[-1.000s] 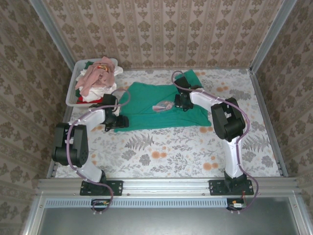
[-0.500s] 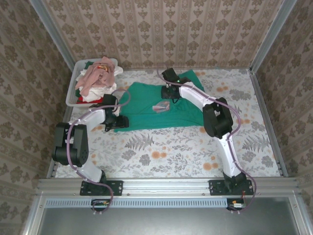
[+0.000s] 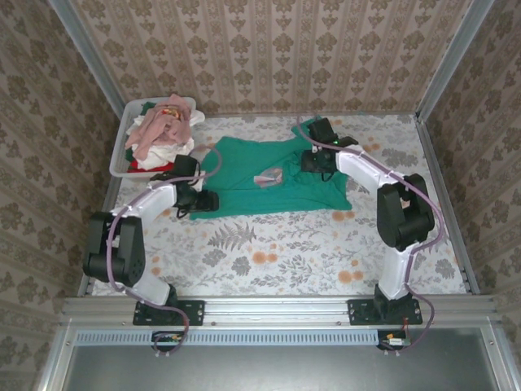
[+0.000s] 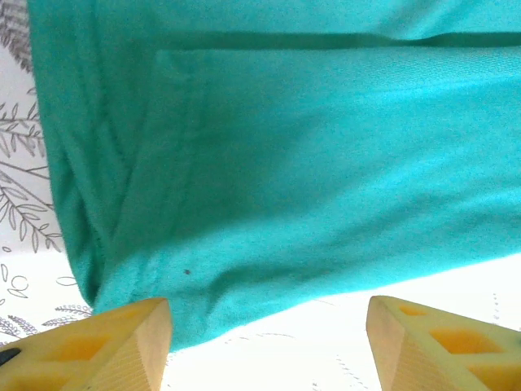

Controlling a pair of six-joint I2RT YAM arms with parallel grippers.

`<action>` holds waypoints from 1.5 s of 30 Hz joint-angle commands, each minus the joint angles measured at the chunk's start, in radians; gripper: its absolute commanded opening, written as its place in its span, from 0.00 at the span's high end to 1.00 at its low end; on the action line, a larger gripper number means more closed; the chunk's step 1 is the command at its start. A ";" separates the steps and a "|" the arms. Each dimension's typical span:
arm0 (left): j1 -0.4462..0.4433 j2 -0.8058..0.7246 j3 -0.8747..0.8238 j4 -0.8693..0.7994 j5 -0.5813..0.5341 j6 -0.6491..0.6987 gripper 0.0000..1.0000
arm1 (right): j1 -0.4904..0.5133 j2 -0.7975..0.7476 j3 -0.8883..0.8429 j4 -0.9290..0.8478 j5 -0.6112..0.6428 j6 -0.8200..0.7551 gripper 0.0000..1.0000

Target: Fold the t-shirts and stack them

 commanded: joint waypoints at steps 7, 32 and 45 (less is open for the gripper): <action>-0.030 0.075 0.086 0.036 0.077 0.004 0.34 | -0.005 0.132 -0.062 -0.101 0.159 0.010 0.56; -0.070 -0.147 -0.179 -0.073 0.049 -0.131 0.34 | -0.162 -0.116 -0.097 -0.096 0.063 -0.002 0.48; -0.018 0.237 0.551 -0.065 -0.105 0.038 0.00 | -0.256 0.441 0.627 -0.294 0.026 -0.027 0.37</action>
